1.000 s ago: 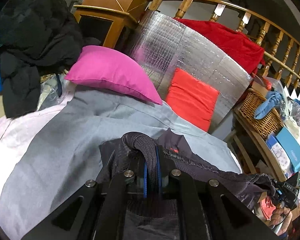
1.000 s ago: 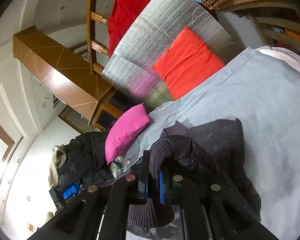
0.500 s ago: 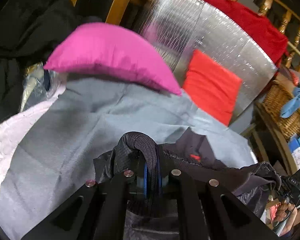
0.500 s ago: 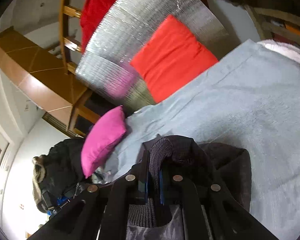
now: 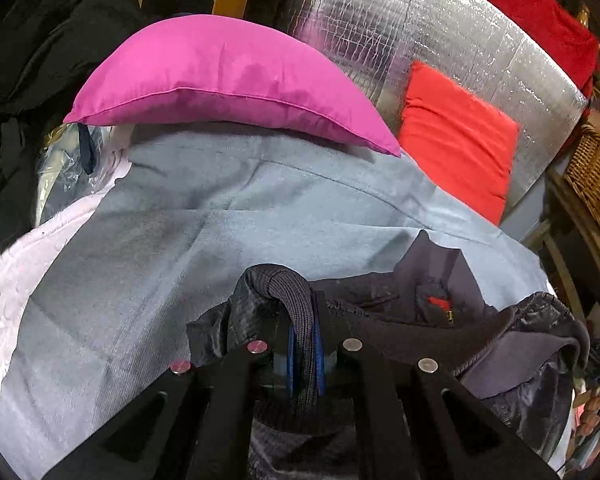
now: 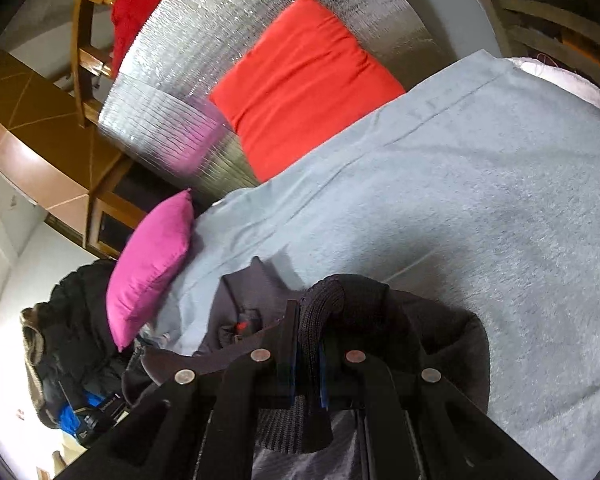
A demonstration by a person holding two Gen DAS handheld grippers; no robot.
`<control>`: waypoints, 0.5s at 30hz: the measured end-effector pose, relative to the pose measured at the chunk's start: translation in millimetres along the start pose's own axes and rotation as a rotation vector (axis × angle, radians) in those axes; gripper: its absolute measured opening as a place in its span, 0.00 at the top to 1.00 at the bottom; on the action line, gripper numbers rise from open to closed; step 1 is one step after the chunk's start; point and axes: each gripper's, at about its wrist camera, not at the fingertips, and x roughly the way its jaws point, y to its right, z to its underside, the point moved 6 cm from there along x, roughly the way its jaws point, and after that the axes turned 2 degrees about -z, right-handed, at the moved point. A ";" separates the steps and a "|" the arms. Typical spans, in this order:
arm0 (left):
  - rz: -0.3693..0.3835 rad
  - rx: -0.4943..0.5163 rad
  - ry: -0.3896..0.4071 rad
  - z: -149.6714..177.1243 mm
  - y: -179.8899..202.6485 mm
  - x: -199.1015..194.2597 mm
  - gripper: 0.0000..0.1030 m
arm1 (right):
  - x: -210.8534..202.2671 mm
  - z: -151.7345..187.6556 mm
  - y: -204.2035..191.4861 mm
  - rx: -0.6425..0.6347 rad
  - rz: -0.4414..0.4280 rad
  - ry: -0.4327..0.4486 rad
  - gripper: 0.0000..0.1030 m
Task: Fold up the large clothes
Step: 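Lay the folded waistband onto the collar with both tools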
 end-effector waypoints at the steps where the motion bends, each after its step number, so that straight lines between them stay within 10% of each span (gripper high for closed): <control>1: -0.003 0.003 -0.002 0.1 0.1 1.8 0.92 | 2.1 -0.7 1.0 0.001 0.006 -0.002 0.93; 15: -0.054 0.030 -0.037 2.6 1.5 25.4 0.92 | 29.1 -1.4 14.2 0.016 0.073 -0.040 0.93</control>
